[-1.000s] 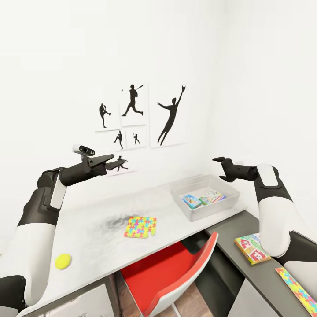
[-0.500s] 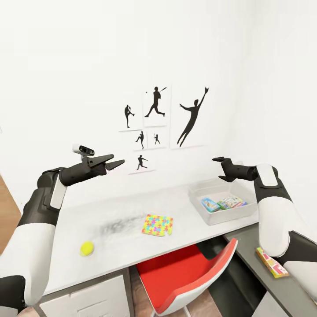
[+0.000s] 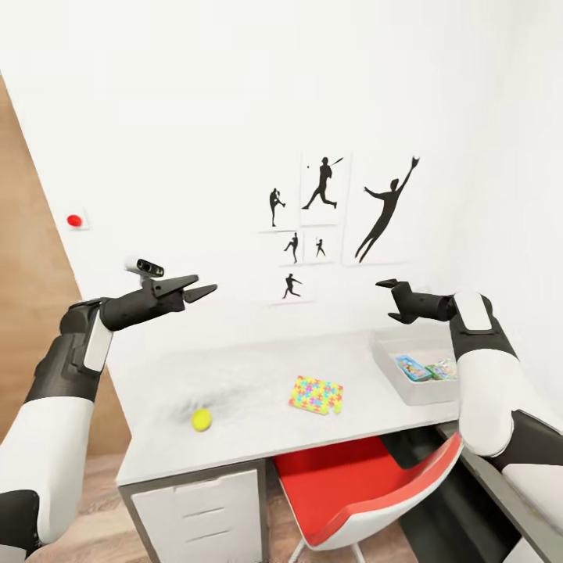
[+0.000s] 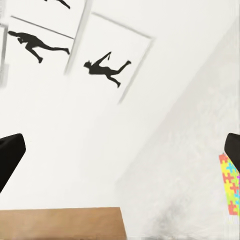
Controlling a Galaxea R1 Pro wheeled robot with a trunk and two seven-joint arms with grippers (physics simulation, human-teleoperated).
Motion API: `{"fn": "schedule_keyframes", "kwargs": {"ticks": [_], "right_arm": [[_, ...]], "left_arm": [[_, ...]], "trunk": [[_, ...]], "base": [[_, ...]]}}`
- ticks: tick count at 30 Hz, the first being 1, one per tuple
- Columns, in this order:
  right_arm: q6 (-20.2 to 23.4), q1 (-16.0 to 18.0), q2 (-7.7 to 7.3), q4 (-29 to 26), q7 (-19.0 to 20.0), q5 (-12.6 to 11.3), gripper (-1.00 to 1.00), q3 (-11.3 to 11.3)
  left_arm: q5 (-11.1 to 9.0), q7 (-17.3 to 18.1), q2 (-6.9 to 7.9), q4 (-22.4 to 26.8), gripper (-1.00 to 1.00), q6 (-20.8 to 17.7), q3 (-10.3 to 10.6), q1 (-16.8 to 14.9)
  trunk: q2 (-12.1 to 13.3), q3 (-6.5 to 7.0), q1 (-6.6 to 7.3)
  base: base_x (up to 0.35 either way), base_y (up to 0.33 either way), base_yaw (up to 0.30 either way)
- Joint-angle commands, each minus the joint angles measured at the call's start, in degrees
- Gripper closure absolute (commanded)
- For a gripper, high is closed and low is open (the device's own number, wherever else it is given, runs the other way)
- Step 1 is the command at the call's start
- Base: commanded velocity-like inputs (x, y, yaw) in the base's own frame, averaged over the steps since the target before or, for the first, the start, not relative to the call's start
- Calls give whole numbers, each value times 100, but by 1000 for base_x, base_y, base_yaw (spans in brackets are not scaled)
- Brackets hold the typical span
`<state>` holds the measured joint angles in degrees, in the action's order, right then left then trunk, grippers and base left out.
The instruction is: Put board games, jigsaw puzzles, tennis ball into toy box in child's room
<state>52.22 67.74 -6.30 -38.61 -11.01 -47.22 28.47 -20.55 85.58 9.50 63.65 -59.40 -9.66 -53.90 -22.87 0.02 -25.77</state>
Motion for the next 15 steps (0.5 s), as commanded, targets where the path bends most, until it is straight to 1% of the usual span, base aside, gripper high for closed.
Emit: {"fn": "schedule_keyframes", "kwargs": {"ticks": [1,6,10,15], "right_arm": [[19,2,2,-6,-60,-59,-100,14],[17,2,9,-6,-75,-50,-100,10],[12,2,13,-6,-81,-44,-100,-2],[-6,2,14,-6,-85,-42,-100,-185]], "left_arm": [[-4,18,9,-7,-100,-60,1,-2],[-9,17,59,-97,-100,-60,0,-2],[-10,13,72,-160,-100,-60,0,-5],[-11,0,93,-206,-100,-60,-5,-1]], "trunk": [[-5,-2,-1],[-5,0,-1],[-5,0,-1],[-5,0,-1]], "base": [[-82,61,281],[-39,29,282],[-9,7,283],[-10,6,283]]}}
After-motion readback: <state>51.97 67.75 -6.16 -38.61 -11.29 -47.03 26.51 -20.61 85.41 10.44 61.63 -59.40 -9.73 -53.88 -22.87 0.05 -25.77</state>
